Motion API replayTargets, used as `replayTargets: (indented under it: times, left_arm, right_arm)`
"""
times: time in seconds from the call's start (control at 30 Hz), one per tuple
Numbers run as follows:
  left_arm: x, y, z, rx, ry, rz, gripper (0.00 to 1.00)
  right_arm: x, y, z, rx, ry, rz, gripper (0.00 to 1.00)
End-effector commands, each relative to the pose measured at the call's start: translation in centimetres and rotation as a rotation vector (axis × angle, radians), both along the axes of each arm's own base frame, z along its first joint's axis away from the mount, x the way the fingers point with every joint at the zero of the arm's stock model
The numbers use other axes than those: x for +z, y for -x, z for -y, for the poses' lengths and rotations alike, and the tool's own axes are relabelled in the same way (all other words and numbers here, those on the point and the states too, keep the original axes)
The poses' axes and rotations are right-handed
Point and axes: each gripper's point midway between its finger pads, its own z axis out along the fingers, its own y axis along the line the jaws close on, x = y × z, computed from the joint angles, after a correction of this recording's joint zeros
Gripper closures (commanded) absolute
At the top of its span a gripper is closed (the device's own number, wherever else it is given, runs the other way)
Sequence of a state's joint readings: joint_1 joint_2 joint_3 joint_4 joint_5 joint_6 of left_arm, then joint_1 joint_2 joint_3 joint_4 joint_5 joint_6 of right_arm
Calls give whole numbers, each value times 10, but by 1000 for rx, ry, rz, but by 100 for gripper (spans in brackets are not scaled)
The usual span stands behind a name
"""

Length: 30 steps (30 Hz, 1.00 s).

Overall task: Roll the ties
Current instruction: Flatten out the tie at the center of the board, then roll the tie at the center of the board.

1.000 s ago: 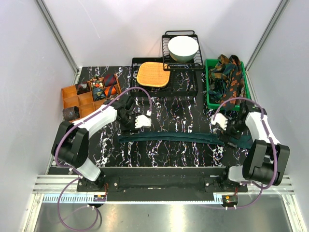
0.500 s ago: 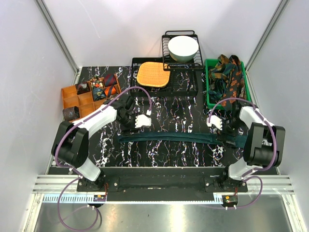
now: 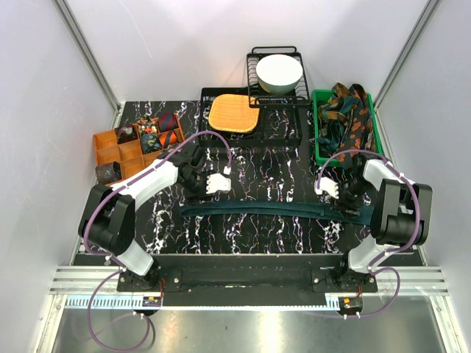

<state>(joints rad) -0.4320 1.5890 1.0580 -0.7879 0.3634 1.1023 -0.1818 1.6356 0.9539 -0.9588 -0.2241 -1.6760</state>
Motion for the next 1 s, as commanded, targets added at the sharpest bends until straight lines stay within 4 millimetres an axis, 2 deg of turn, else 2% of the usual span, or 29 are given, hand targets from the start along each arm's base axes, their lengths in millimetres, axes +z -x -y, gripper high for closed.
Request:
replayTargets:
  times: [0.0,0.03,0.23,0.33,0.37,0.4,0.5,0.57,0.67,0.7,0.73,0.77,0.83,0.87,0.93,0.97]
  left_arm:
    - [3,-4,6,-18,27,26,36]
    - [3,-4,6,-18,27,26,36]
    - [2,-5,5,-14,26,26,36]
    - [2,-5,6,-11,27,26,36]
    - [4,-6,6,-5,32,28,36]
    - [4,-7,5,4,35,27,36]
    - [15,-14,3,41,78,44,34]
    - [30,-19,1,77,132,71,31]
    - [57,-29,-3,144,222,133,25]
    - [75,-33,-1,155,272,179,23]
    - [104,-39,-9,249,346,234,10]
    - [128,-42,-11,267,390,304,1]
    - [151,-42,-19,362,476,336,1]
    - [183,-46,-22,387,542,440,1]
    - [199,-43,-25,501,624,445,1]
    - [223,-47,-26,542,704,517,1]
  right_arm:
    - [8,-14,5,36,27,28,40]
    - [8,-14,5,39,26,24,44]
    - [10,-15,7,59,40,21,50]
    - [12,-15,9,57,52,26,40]
    - [15,-16,10,49,59,35,25]
    - [19,-19,11,19,62,46,16]
    - [38,-27,8,-56,46,101,1]
    - [52,-27,-4,-73,16,133,0]
    - [54,-19,-27,-91,23,139,0]
    - [53,-18,-33,-129,21,139,0]
    - [45,-26,-53,-119,41,176,0]
    - [39,-23,-58,-154,46,164,0]
    - [32,-28,-66,-166,51,170,0]
    - [29,-26,-74,-163,48,156,0]
    - [24,-27,-80,-158,42,152,0]
    - [21,-26,-82,-152,44,148,0]
